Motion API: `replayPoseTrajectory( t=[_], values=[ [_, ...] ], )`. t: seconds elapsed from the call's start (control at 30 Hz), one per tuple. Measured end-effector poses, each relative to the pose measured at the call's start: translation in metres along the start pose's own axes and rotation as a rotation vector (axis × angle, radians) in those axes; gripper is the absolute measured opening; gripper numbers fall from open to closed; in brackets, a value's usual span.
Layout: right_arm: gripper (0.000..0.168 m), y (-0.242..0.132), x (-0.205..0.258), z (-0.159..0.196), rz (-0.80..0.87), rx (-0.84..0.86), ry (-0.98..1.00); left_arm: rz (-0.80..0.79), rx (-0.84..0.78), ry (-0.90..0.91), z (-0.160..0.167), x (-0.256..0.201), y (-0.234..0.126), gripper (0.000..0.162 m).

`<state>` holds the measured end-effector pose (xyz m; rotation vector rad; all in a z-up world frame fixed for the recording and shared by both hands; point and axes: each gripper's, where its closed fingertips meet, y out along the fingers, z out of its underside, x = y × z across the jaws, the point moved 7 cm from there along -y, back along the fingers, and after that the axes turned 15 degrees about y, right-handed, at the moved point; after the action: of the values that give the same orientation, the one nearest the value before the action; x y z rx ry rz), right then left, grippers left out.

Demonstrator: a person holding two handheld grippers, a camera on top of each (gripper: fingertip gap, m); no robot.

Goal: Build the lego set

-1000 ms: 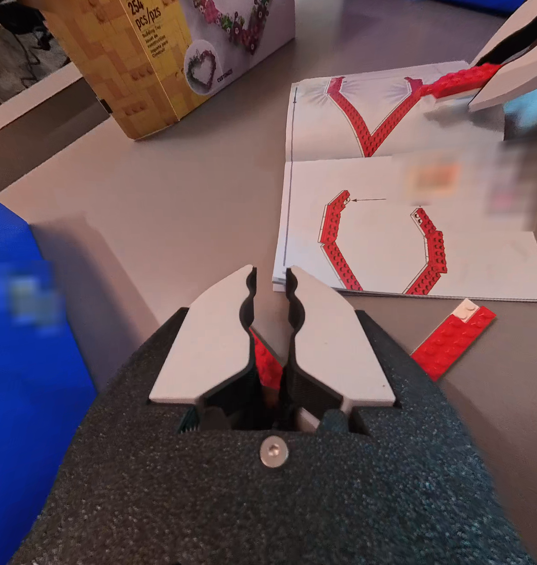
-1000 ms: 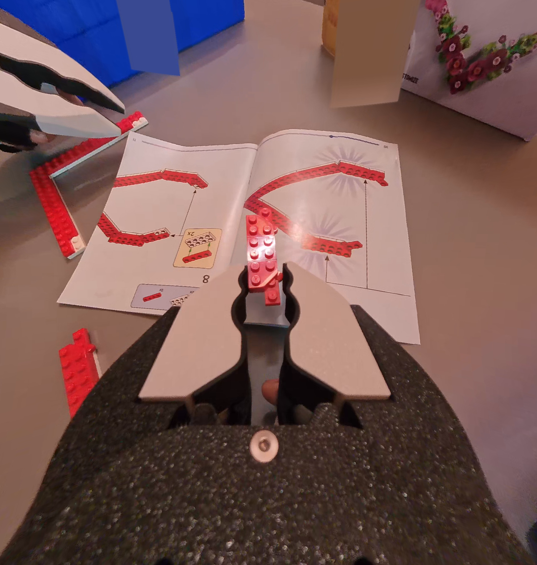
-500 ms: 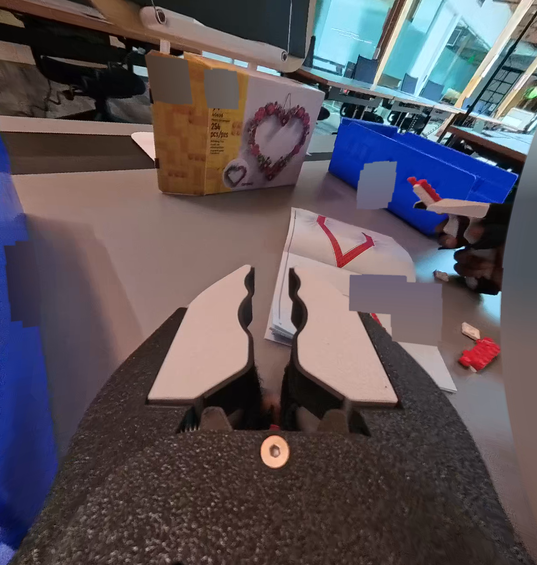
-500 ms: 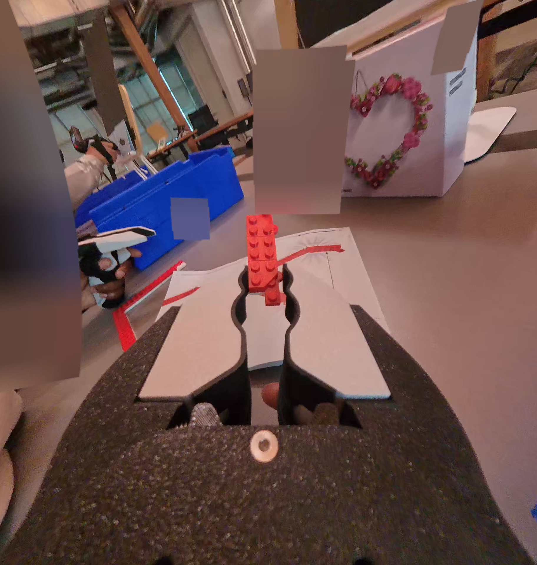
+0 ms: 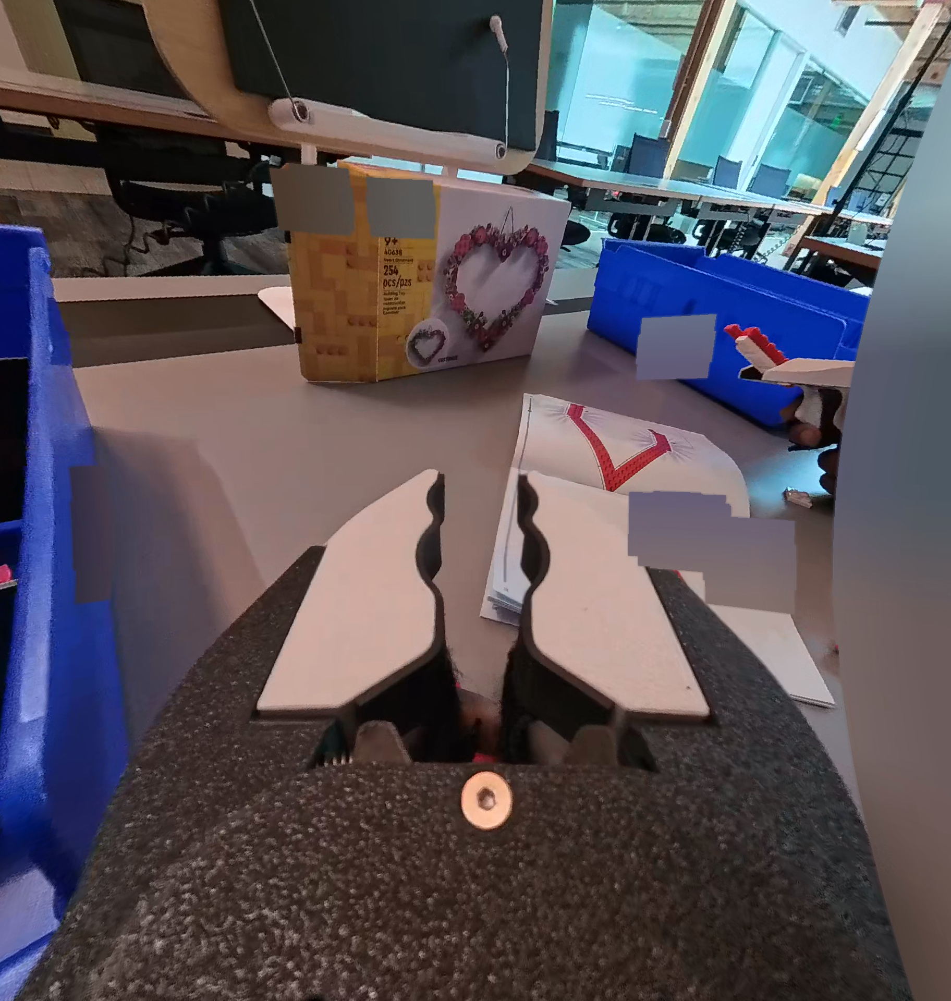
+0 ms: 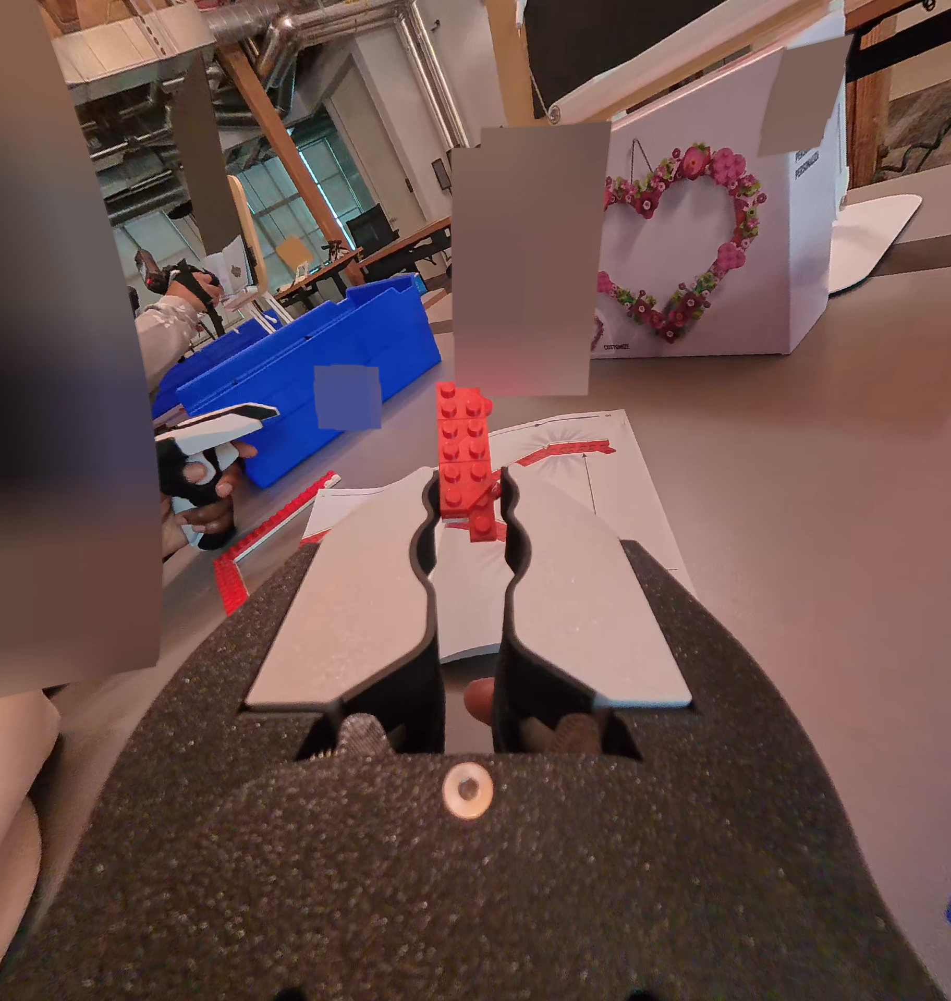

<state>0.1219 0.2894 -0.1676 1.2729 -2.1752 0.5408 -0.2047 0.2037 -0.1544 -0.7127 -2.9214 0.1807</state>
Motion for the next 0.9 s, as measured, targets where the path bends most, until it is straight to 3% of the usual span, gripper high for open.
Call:
replayPoseTrajectory(
  t=[0.9],
  values=[
    [0.02,0.0008,0.002,-0.0002,-0.02,0.003,-0.001,-0.03,-0.032,0.055,-0.0024,0.0004,-0.0029,0.024]
  ],
)
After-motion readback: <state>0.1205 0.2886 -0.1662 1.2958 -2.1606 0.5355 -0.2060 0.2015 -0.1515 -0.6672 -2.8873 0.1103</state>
